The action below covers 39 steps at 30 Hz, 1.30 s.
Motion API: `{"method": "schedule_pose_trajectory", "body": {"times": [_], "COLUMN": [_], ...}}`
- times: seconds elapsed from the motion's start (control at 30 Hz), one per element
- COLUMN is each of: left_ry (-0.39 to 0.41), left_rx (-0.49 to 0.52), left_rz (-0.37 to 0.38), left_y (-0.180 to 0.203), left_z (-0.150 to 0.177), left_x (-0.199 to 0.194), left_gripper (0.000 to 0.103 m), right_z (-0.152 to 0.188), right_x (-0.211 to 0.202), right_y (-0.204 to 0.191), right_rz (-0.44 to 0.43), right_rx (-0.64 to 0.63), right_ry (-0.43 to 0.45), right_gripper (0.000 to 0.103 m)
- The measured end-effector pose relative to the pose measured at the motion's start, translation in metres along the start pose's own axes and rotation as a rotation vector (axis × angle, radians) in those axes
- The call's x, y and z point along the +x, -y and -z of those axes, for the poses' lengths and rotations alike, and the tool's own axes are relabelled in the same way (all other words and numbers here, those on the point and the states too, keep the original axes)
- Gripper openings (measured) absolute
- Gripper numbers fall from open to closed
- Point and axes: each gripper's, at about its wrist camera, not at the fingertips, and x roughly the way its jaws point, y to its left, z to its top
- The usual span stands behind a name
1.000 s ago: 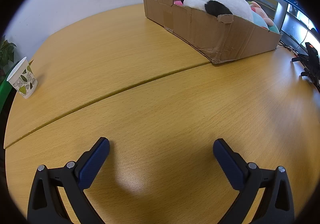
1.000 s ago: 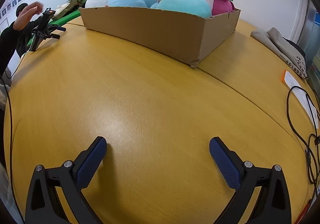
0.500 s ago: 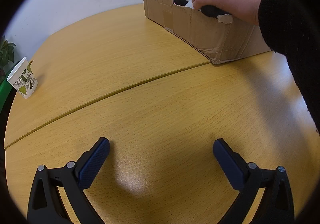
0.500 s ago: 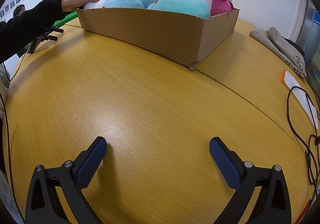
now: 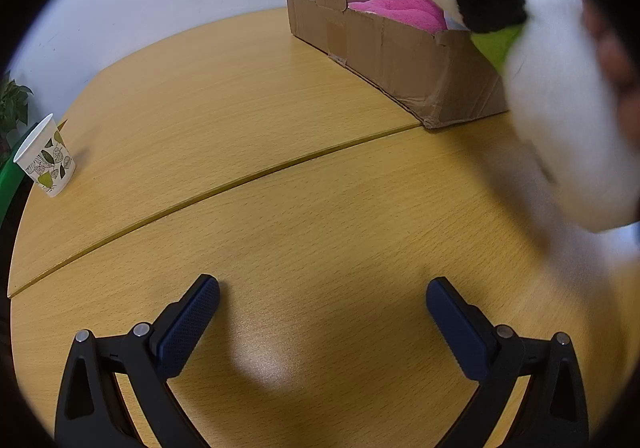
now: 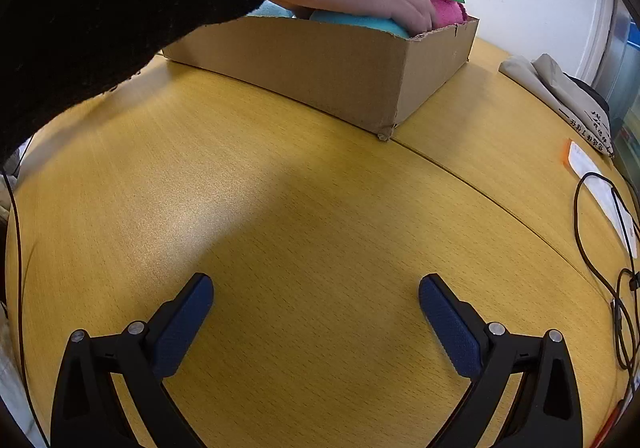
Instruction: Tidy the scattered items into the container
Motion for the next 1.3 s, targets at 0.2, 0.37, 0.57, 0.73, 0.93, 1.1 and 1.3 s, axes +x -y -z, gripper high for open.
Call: {"method": "schedule_pose_trajectory", "body": {"times": [0.2,0.37,0.57,0.73,0.93,1.1,1.3], "left_ry": [0.000,0.000,0.000,0.000,0.000,0.000,0.000], "left_rx": [0.000,0.001,0.001,0.001,0.001,0.002,0.003], "left_rz": [0.000,0.000,0.001,0.001,0.001,0.002,0.002], "left_y": [0.0000,-0.0001,-0.0001,0.0000,0.0012,0.0021,0.0043], "left_z": [0.0000,0.0000,0.0000,0.0000,0.0006,0.0015,0.0022], "left_x": [0.0000,-0.0002,-0.0002,-0.0001,-0.0008,0.0004,-0.0002], "left_gripper": [0.103,0.103,0.103,0.103,0.103,0.103,0.103], "right_z": [0.0000,0.0000,0.0000,0.0000,0.0000,0.0001,0.0000], "right_x": [0.0000,0.0000,0.0000,0.0000,0.0000,0.0000,0.0000], "right_y": [0.0001,0.0002,0.0003,0.0004,0.0005,0.0006,0.0006], "right_rz": [0.000,0.000,0.000,0.000,-0.001,-0.001,-0.001], "right_rx": [0.000,0.000,0.000,0.000,0.000,-0.001,-0.001], "right_ry": [0.000,0.000,0.000,0.000,0.000,0.000,0.000], "right_gripper": [0.103,0.103,0.103,0.103,0.103,0.103,0.103]}}
